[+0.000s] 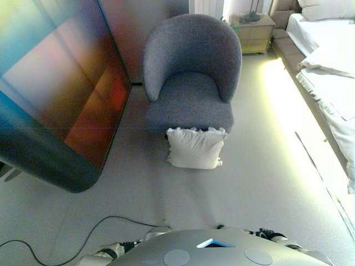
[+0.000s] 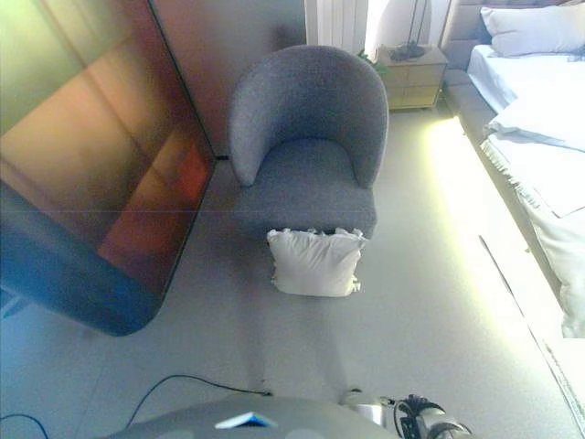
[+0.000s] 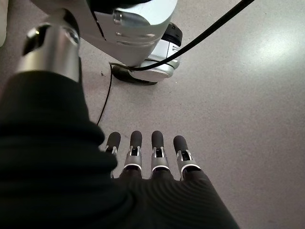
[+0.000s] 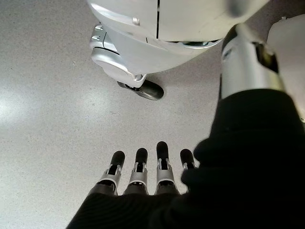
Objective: Pick up the cushion and take it to the sofa
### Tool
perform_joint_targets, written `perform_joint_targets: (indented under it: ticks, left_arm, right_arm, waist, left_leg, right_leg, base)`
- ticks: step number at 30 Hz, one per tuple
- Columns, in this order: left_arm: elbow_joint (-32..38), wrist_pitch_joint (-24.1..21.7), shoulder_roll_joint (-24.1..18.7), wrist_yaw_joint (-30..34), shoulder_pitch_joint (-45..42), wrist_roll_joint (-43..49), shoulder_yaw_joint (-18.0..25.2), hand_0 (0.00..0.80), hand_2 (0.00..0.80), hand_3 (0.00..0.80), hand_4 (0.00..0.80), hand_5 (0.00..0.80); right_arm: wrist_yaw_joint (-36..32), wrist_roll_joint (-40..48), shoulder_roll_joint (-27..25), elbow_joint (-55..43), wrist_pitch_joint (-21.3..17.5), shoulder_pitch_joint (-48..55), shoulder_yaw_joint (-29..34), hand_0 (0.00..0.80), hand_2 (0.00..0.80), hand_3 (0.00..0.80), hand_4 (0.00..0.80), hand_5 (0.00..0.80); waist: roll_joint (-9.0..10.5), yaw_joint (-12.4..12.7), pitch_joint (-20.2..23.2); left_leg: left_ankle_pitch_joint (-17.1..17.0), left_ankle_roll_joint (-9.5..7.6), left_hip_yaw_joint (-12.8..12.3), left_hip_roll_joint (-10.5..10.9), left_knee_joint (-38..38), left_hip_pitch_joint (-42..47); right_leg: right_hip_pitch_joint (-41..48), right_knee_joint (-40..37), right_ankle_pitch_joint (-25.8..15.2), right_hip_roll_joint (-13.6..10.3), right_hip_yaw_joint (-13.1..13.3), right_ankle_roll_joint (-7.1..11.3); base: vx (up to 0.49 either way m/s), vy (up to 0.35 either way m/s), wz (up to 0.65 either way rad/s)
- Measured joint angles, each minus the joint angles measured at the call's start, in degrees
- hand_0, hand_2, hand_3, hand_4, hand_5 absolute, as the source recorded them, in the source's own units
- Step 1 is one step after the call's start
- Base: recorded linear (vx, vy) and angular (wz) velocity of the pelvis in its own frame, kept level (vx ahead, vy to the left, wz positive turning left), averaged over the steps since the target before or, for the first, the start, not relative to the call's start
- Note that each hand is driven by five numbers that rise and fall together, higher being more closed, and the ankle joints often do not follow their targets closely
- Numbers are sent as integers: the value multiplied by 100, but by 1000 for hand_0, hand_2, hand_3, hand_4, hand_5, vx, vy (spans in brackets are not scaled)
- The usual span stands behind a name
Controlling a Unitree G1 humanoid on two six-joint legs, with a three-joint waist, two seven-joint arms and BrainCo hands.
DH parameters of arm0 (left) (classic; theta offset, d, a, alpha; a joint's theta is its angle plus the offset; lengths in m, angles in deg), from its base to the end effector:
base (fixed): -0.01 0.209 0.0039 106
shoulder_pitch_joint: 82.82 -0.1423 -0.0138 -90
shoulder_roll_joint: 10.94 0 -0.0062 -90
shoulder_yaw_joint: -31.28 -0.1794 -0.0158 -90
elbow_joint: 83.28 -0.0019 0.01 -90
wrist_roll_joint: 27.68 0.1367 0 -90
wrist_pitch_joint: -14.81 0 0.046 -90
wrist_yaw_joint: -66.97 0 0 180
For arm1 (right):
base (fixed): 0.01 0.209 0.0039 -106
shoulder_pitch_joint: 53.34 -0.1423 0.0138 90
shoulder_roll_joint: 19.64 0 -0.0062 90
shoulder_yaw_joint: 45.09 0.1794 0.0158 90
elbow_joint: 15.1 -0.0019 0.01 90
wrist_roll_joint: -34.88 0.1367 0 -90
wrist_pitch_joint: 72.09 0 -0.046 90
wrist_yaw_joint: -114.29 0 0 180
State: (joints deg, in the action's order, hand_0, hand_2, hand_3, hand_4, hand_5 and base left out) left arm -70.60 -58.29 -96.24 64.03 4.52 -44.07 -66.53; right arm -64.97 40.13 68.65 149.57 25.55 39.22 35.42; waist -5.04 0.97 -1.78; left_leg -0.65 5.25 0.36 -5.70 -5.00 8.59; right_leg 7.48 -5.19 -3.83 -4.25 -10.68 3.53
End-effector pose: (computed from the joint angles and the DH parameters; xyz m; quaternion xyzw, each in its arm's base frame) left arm 0.0192 0.2114 -0.1199 0.0101 0.7407 0.1190 0.6611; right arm 0.0353 -0.2500 -0.1093 -0.1336 0.6718 -0.0711 0.7251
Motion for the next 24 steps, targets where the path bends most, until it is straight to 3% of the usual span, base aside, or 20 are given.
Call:
perform_joint_targets:
  ticks: [24]
  left_arm:
    - [-3,-8,-3,-9,-4,0,0,0,0,0,0,0]
  right_arm:
    - [-8,100,0,1,-9,2,4,0,0,0,0,0]
  waist:
    - [69,1,39]
  left_leg:
    - [0,0,5,-2,-7,0]
  right_leg:
    - [0,-5,0,1,1,1]
  base:
    - [1,-6,0]
